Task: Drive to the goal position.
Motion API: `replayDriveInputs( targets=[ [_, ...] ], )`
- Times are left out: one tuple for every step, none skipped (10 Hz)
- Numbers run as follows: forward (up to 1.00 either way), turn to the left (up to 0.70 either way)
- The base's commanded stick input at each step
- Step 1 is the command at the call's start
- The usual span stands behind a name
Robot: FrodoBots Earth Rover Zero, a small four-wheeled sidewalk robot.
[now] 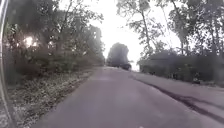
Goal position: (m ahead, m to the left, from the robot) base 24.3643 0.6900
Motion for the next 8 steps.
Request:
replayDriveInputs(
  targets=[
    [0.7, 0.01],
    [0.7, 0.01],
    [0.7, -0.09],
    [0.7, -0.32],
    [0.7, -0.2],
    [0.7, -0.09],
    [0.7, -0.02],
    [0.7, 0.01]
  ],
)
